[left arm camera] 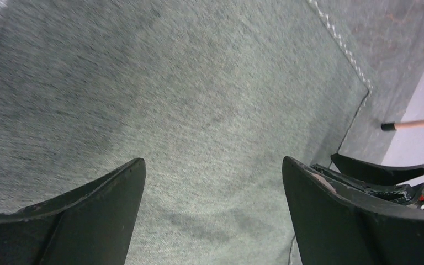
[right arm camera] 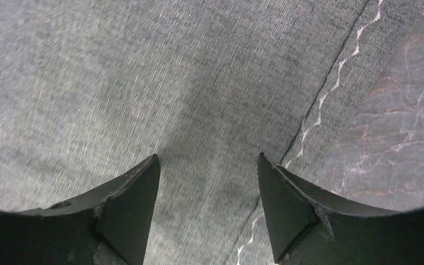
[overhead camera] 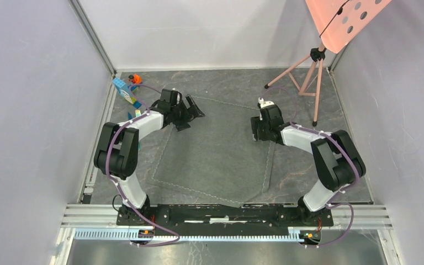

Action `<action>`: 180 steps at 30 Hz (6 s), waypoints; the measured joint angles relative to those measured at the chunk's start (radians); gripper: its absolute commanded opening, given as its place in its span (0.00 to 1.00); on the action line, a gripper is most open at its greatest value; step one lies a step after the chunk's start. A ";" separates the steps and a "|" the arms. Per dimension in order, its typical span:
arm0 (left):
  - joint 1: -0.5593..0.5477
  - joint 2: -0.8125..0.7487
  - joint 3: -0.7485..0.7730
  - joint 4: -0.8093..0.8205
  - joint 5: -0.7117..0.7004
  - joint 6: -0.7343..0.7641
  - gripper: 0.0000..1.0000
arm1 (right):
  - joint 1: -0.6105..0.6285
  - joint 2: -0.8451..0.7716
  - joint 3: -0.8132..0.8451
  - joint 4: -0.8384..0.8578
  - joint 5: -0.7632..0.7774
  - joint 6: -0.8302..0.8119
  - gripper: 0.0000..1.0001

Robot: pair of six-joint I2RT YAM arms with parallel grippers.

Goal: Fold the napkin into a case and place the utensils inside
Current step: Flatten out the crumpled napkin at the center of the board, then pick up the flattened napkin from the center of the board.

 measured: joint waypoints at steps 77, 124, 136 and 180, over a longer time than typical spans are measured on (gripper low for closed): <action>-0.005 -0.472 0.117 -0.113 0.251 0.207 1.00 | -0.256 -0.827 -0.553 0.208 -0.936 0.371 0.67; 0.030 -0.437 0.091 -0.067 0.332 0.166 1.00 | 0.232 -0.320 -0.153 -0.744 0.025 0.866 0.52; 0.058 -0.437 0.077 -0.036 0.357 0.145 1.00 | 0.235 -0.310 -0.187 -0.686 0.040 0.903 0.23; -0.293 -0.520 -0.415 -0.800 -0.563 -0.570 0.60 | 0.241 -0.589 -0.412 -0.360 0.422 0.792 0.00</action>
